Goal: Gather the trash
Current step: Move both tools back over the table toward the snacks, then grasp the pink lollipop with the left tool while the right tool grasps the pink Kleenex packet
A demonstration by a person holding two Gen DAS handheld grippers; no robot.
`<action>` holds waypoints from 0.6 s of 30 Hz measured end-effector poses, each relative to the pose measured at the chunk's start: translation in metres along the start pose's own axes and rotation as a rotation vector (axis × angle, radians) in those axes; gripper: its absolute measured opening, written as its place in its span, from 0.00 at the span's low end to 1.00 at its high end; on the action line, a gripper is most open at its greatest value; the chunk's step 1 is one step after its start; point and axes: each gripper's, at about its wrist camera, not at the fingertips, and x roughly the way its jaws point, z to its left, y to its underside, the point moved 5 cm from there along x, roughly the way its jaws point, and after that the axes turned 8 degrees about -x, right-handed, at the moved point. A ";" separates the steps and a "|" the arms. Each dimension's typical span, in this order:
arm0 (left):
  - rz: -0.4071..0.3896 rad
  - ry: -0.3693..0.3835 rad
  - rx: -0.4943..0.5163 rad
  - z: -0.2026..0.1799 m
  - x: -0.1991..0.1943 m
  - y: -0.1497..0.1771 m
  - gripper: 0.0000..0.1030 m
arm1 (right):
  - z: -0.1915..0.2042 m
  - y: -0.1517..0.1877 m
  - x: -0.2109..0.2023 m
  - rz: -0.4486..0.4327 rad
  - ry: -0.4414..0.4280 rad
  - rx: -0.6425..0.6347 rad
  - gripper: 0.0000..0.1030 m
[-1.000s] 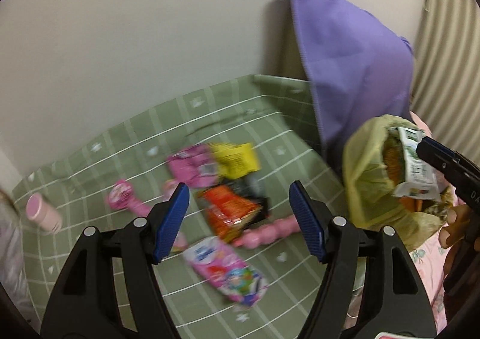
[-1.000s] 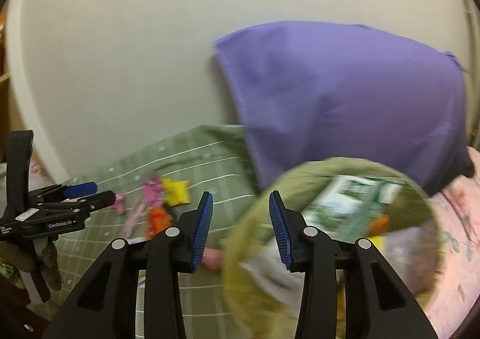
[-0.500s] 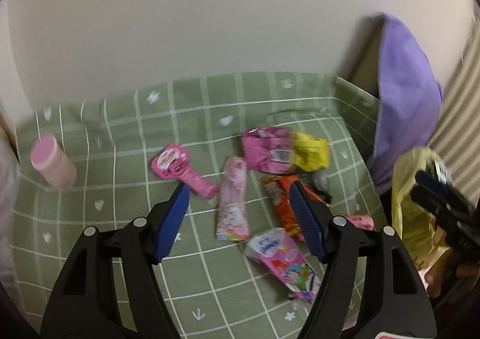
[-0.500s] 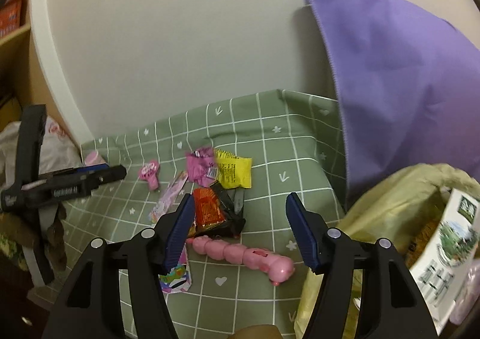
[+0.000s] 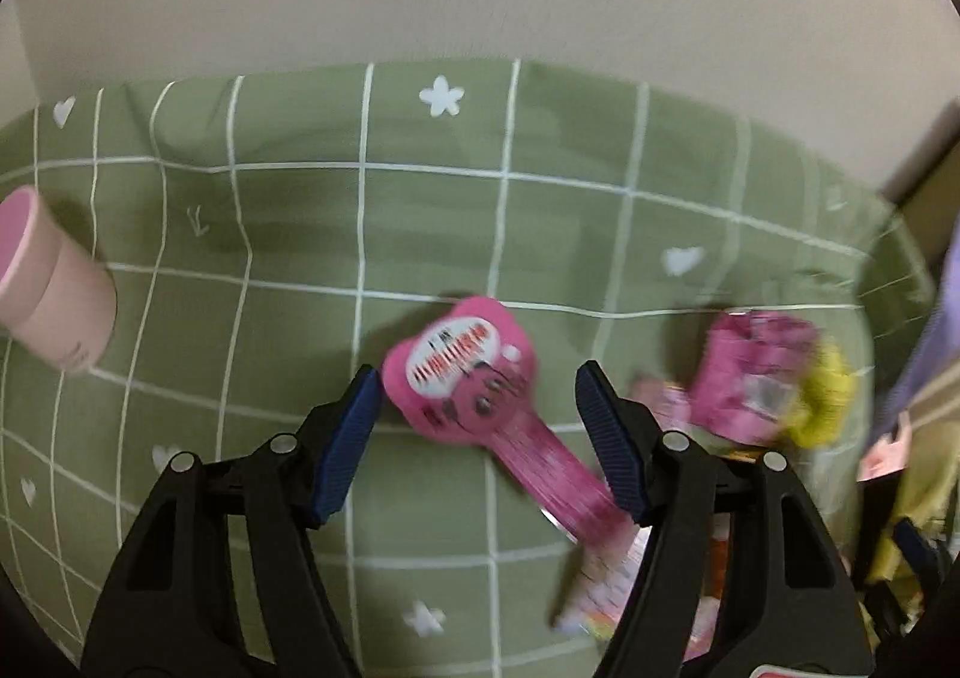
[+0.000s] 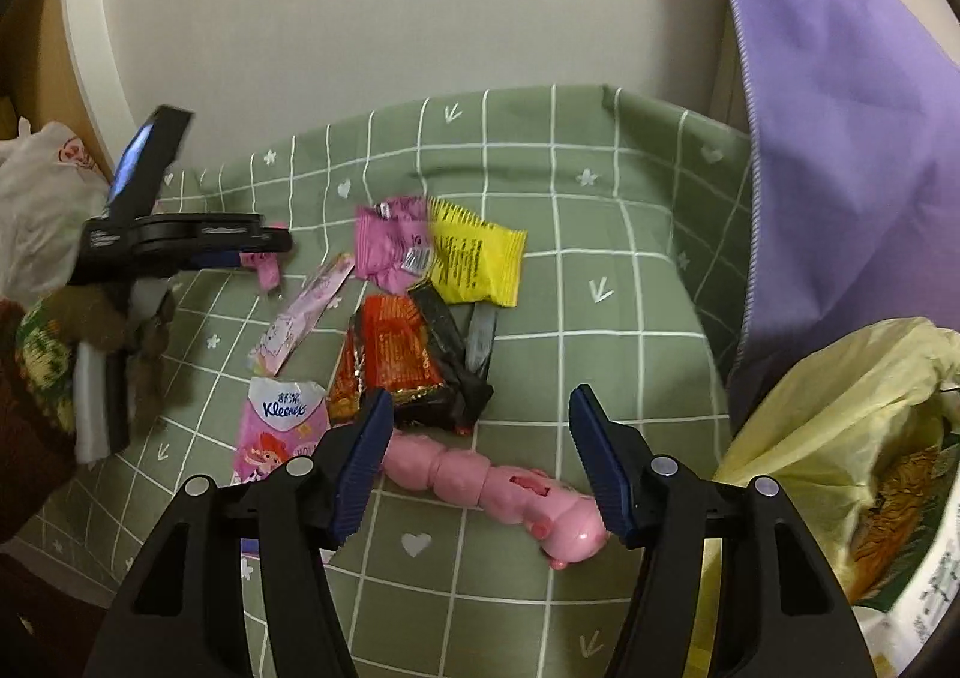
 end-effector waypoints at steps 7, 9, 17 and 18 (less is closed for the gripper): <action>0.008 0.021 0.078 0.007 -0.017 0.017 0.46 | 0.018 -0.013 0.020 -0.001 -0.098 -0.014 0.56; 0.022 0.046 0.080 0.016 -0.032 0.031 0.46 | 0.027 -0.020 0.028 -0.001 -0.130 -0.021 0.56; 0.007 0.023 0.028 0.056 -0.086 0.063 0.46 | 0.084 -0.025 0.052 0.048 -0.258 -0.098 0.56; -0.001 0.023 0.021 0.058 -0.092 0.065 0.46 | 0.087 -0.022 0.053 0.055 -0.259 -0.119 0.56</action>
